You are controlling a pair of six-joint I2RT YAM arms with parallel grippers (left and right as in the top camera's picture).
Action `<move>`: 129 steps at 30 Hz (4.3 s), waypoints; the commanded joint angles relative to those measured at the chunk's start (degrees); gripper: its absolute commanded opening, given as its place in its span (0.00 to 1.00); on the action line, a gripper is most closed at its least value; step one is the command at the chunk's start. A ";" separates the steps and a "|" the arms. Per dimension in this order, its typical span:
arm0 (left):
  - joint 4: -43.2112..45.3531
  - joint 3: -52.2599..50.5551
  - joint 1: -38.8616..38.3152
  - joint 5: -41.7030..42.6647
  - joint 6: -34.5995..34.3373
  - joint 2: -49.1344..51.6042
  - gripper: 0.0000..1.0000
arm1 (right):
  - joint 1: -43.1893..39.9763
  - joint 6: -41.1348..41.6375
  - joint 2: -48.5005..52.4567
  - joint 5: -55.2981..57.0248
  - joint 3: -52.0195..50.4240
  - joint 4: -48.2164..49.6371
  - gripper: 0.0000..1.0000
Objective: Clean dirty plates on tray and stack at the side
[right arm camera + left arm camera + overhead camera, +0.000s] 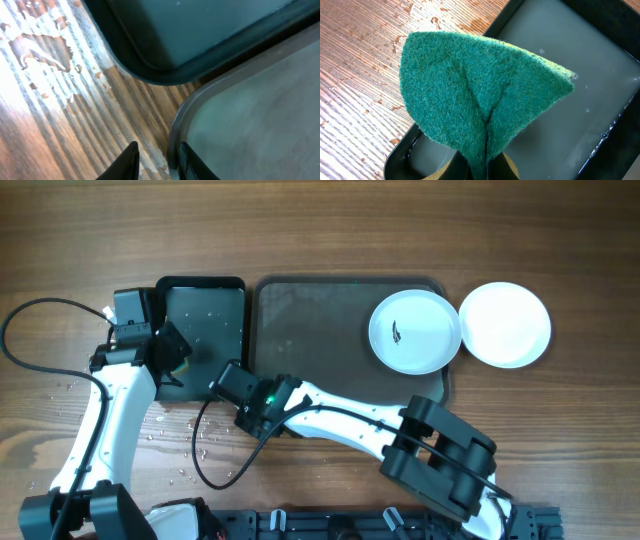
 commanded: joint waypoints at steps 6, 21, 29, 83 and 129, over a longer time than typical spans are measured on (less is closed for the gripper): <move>0.24 -0.04 0.26 -0.09 -1.01 -0.83 0.04 | 0.83 0.02 3.06 -1.57 -0.37 -0.13 0.19; 0.24 -0.04 0.26 -0.07 -1.01 -0.83 0.04 | 1.42 0.00 3.06 -1.81 -0.37 1.36 0.08; 0.24 -0.04 0.26 -0.07 -1.01 -0.83 0.04 | 2.71 -1.25 3.06 -1.79 -0.37 2.95 0.07; 1.57 -0.04 0.24 6.38 2.69 -0.81 0.05 | -57.68 12.26 -24.37 5.84 -22.71 -3.69 0.16; 1.57 -0.04 0.24 6.38 2.69 -0.81 0.04 | -47.10 24.83 -24.37 -13.22 -27.74 11.52 0.44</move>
